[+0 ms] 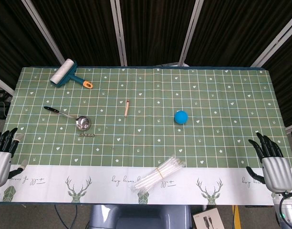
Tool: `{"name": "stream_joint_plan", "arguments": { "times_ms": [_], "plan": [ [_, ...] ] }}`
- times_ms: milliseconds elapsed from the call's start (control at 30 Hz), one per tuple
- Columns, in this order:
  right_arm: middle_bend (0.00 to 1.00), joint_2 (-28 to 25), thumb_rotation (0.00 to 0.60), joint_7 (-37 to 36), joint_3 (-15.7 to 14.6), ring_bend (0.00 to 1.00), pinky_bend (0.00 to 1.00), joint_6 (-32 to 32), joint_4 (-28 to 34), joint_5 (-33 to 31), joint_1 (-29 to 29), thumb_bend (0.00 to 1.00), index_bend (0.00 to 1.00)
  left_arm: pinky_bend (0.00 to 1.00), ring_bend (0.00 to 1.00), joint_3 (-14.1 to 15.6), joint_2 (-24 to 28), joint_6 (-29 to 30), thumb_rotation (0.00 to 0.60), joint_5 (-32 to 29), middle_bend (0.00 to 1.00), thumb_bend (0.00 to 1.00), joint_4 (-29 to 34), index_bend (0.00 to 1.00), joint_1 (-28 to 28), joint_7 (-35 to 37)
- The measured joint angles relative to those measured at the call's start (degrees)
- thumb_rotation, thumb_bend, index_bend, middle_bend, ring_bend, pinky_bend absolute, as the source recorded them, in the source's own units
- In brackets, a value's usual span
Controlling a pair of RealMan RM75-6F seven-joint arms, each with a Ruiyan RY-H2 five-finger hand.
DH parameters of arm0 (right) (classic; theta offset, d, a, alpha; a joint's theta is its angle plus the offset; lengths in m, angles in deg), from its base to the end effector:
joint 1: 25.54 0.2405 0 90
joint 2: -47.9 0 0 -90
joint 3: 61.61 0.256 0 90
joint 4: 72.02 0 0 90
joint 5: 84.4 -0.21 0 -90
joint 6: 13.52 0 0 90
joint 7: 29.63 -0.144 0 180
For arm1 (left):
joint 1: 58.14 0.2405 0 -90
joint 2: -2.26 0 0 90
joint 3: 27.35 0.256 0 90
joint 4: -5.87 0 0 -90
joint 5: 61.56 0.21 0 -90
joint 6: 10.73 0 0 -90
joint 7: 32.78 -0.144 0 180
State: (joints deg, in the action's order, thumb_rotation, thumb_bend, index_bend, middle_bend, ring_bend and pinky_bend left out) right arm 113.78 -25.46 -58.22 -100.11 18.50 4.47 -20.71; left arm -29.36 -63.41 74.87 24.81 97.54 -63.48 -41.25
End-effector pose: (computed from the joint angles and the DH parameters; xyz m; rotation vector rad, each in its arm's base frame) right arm -0.3058 -0.1828 0.1541 1.4281 -0.7995 0.8994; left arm -0.3092 0.1805 0.1502 -1.4404 -0.7970 -0.8132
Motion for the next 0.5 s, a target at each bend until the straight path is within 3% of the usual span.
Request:
{"name": "stream_joint_plan", "arguments": {
  "times_ms": [500],
  "plan": [
    [0.0, -0.3, 0.6, 0.1, -0.1, 0.0, 0.13, 0.8, 0.8, -0.6, 0.0, 0.12, 0.12, 0.0, 0.0, 0.0, 0.0, -0.8, 0.6, -0.5, 0.0, 0.2, 0.3, 0.12, -0.2, 0.5]
  ]
}}
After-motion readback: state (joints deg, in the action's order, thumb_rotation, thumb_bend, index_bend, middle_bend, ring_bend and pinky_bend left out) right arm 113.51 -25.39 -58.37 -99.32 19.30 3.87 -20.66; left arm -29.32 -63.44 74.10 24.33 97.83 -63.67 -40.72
